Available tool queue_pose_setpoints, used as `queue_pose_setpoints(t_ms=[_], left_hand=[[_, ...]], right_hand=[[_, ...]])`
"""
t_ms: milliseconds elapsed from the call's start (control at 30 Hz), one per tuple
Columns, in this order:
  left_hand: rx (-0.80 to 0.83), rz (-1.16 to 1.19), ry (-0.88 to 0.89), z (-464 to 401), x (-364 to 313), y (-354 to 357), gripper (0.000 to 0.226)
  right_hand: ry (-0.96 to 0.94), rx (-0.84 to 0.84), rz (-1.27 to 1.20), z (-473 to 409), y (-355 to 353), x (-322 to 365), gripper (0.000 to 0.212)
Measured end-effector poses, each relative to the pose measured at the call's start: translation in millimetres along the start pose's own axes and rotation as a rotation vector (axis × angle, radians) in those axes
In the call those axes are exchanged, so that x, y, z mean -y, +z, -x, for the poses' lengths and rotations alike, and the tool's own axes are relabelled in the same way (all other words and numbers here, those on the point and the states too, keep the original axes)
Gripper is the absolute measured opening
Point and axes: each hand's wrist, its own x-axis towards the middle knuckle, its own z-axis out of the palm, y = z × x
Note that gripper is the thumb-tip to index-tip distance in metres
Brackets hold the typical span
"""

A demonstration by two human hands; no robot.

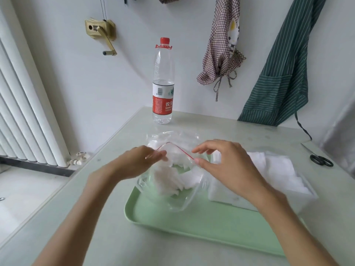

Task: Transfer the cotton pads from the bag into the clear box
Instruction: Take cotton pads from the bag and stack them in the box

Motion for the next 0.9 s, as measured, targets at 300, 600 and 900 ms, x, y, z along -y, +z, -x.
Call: queue_pose_setpoints(t_ms=[300,600,900], left_hand=[[-0.187,0.258,-0.348,-16.3,7.3,39.4,0.037],[-0.241,0.001,0.125,6.1,-22.8,-15.5,0.039],[-0.048,-0.091,0.084,-9.8,-11.7,-9.4,0.028]], right_hand=[[-0.202,-0.160,0.246,-2.9,52.5,6.2,0.018],[-0.124,-0.021,0.438,-4.2,61.2,3.9,0.005],[-0.111,-0.081,0.166,-4.5,48.0,-2.3,0.018]])
